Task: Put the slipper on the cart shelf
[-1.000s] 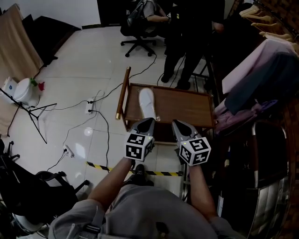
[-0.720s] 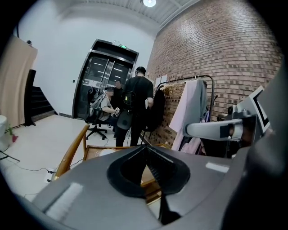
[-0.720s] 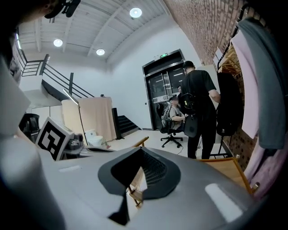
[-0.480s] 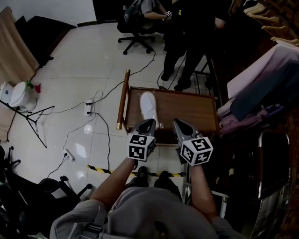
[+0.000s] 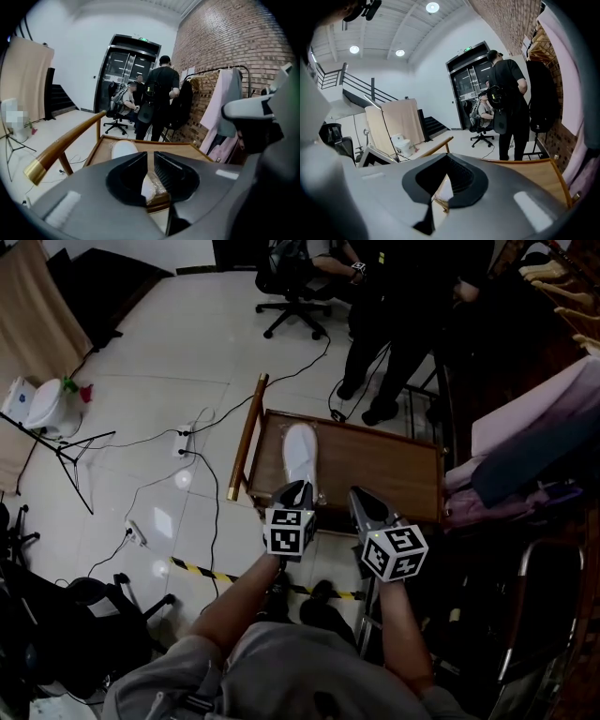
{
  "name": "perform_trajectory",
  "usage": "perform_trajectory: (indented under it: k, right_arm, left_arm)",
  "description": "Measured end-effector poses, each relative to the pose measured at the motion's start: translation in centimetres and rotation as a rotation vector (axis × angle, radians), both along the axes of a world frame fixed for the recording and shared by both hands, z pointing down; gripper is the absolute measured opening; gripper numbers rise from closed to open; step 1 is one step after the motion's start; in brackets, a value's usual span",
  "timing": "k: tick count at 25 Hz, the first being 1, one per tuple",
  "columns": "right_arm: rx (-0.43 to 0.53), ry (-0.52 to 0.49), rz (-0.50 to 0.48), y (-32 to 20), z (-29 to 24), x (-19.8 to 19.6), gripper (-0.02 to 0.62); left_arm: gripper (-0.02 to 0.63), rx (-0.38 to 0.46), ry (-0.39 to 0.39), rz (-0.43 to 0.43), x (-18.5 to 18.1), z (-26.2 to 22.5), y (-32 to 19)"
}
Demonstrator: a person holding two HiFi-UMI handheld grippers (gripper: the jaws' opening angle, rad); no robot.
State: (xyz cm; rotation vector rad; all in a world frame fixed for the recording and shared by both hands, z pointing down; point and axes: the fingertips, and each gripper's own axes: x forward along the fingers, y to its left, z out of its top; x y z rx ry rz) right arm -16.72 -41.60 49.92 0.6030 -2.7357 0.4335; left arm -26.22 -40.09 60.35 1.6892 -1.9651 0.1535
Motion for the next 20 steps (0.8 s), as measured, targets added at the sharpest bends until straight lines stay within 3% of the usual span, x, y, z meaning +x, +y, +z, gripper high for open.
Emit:
perform_trajectory:
  k: [5, 7, 12, 20]
  right_arm:
    - [-0.033, 0.002, -0.020, -0.5, 1.0, 0.7, 0.000]
    - [-0.051, 0.002, -0.020, -0.6, 1.5, 1.2, 0.000]
    - [-0.085, 0.007, -0.019, -0.5, 2.8, 2.2, 0.000]
    - [-0.104, 0.007, -0.006, -1.3, 3.5, 3.4, 0.000]
  left_arm:
    - [0.188, -0.058, 0.008, -0.047, 0.1, 4.1, -1.4]
    - [0.302, -0.075, 0.010, -0.089, -0.2, 5.7, -1.7]
    - [0.511, -0.150, 0.052, -0.163, -0.7, 9.5, -1.9]
    - [0.534, -0.288, 0.017, -0.186, -0.4, 13.6, -2.3]
